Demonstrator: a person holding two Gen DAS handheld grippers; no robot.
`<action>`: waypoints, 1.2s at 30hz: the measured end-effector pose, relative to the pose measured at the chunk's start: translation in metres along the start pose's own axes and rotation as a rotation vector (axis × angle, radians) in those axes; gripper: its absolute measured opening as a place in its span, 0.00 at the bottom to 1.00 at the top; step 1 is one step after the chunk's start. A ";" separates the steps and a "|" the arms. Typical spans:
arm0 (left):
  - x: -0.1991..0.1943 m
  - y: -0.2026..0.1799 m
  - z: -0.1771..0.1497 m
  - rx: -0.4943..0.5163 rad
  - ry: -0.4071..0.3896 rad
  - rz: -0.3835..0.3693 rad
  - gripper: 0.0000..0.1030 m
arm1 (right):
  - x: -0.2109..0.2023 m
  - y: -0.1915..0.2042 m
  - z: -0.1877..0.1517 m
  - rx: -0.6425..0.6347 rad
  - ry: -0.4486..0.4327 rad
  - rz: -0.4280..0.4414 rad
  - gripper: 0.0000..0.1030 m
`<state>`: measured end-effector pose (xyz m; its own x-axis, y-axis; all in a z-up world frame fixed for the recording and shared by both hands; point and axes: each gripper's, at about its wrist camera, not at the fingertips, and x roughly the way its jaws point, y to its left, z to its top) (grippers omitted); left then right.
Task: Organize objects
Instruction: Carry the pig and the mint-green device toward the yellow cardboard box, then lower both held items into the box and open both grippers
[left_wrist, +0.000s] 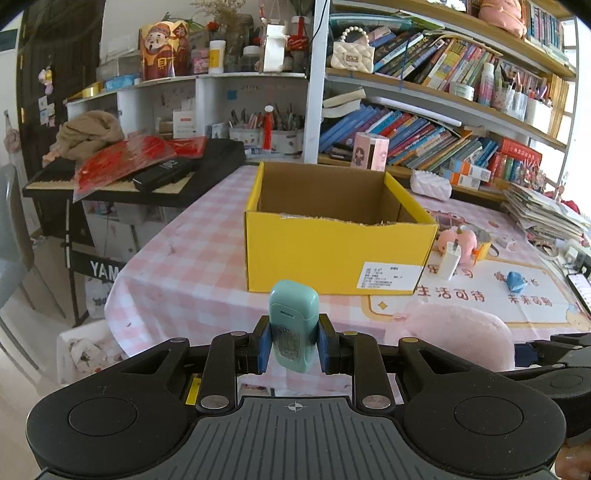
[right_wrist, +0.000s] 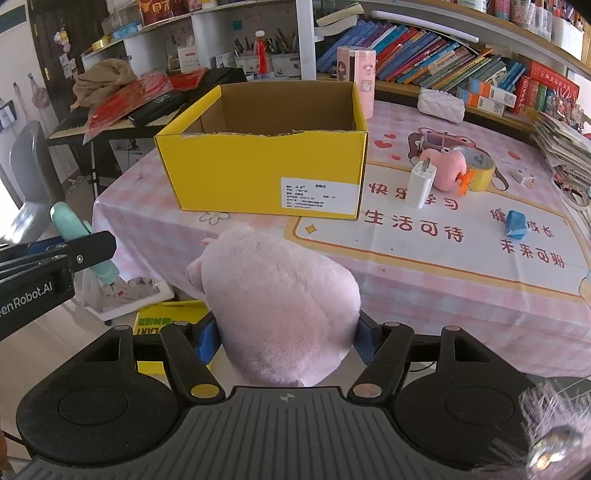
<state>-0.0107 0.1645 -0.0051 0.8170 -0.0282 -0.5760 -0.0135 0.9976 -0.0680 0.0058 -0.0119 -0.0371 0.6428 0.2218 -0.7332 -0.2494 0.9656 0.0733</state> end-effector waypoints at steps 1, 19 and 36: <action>0.002 0.000 0.002 0.000 -0.002 -0.001 0.23 | 0.000 0.000 0.001 -0.003 -0.007 0.000 0.65; 0.069 -0.007 0.108 -0.032 -0.142 0.025 0.23 | 0.029 -0.024 0.123 0.037 -0.296 -0.008 0.65; 0.180 -0.018 0.132 -0.010 0.014 0.158 0.23 | 0.154 -0.020 0.173 -0.296 -0.162 0.069 0.65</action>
<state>0.2130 0.1502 0.0001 0.7964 0.1278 -0.5911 -0.1467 0.9891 0.0162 0.2352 0.0263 -0.0347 0.7179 0.3264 -0.6148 -0.4801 0.8718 -0.0977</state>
